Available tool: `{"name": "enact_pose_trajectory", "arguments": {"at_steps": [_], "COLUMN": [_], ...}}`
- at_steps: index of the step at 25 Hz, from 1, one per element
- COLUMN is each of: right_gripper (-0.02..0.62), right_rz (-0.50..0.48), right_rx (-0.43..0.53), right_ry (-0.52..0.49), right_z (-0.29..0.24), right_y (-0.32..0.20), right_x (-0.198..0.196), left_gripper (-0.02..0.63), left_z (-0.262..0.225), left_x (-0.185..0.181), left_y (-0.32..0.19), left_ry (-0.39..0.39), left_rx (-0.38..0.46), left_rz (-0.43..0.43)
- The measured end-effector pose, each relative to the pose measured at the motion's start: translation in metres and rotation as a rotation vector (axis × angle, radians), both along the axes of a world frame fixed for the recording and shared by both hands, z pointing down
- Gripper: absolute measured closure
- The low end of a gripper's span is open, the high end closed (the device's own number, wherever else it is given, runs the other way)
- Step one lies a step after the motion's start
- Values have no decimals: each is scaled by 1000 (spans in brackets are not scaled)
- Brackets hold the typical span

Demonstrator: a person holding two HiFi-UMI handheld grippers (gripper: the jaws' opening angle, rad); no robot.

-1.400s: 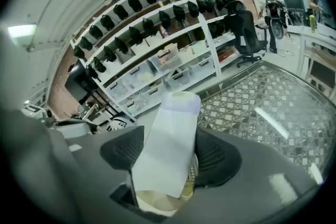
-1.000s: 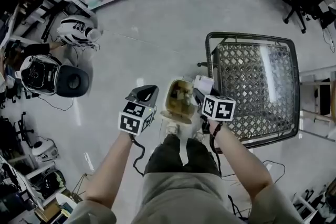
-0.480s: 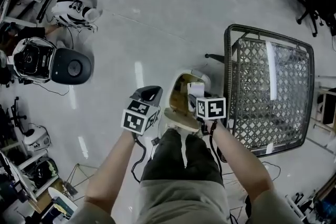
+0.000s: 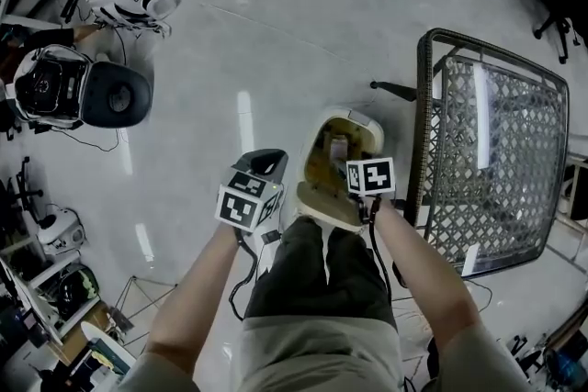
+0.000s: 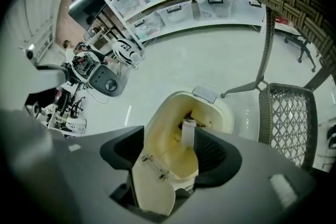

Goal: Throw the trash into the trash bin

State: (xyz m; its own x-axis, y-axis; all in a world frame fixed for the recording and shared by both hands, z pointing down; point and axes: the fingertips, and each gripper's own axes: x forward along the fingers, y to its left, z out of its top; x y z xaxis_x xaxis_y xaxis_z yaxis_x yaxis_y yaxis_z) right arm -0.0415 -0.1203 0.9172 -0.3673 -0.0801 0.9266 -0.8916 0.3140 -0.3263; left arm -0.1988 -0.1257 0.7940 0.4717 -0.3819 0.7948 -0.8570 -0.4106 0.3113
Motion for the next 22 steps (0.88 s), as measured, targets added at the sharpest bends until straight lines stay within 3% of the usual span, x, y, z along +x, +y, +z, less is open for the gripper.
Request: {"name": "enact_pose_trajectory", "arguments": {"at_steps": [4,9,16,22], "right_gripper": [336,422,542,565], "right_rz": [16,-2,24,33], "right_rx": [14,80,262,414], "right_ry": [5,-39,-91,-164], "right_z": [-10,-52,-156,-266], "right_y": [0,-8,-36,-38], "right_x": [2,0,7,19], "left_gripper": [604,604,604,604], "left_z": [-1,-27,-95,-175], "left_x": [-5,0,5,12], "left_y": [5,-5,-22,-22], "left_ry": [-2,10,20,24], "left_rx": [-4,50,149,239], "left_rz": [-1,-10,-2,0]}}
